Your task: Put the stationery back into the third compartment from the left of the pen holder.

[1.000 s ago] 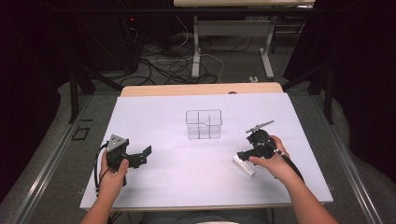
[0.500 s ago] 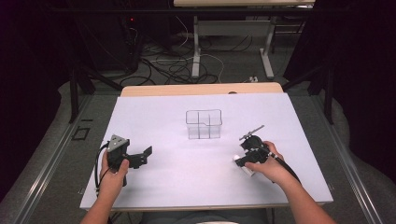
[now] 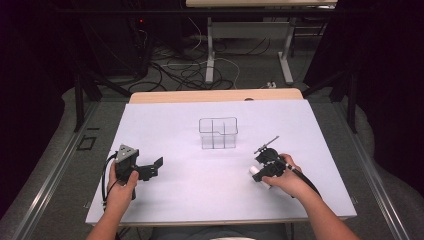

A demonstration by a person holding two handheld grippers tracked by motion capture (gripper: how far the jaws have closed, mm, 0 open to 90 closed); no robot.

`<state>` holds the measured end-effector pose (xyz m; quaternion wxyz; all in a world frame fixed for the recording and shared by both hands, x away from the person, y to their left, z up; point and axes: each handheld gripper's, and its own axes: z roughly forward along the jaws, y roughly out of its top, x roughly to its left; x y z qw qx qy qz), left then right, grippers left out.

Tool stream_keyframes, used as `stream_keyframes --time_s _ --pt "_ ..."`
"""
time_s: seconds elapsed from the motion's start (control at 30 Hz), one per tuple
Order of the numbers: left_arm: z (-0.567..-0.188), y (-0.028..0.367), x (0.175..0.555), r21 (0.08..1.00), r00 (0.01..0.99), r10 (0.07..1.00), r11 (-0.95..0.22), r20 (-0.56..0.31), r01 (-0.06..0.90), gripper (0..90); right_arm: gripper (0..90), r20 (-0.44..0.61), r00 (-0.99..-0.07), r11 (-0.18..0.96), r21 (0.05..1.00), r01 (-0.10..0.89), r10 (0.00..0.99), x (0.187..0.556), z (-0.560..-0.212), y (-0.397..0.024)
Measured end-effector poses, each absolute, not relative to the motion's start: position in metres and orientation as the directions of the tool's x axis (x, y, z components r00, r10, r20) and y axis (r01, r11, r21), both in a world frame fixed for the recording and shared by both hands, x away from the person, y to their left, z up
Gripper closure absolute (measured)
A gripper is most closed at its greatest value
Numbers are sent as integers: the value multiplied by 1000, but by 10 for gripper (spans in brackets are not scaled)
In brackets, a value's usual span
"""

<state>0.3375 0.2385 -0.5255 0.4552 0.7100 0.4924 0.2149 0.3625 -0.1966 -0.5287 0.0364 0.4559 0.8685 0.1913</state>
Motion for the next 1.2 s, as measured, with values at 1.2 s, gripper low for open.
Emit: stream_keyframes --time_s 1.2 --pt "-526 239 337 857 424 894 -100 -145 505 7 694 135 -558 498 318 807 818 364 -530 -201"
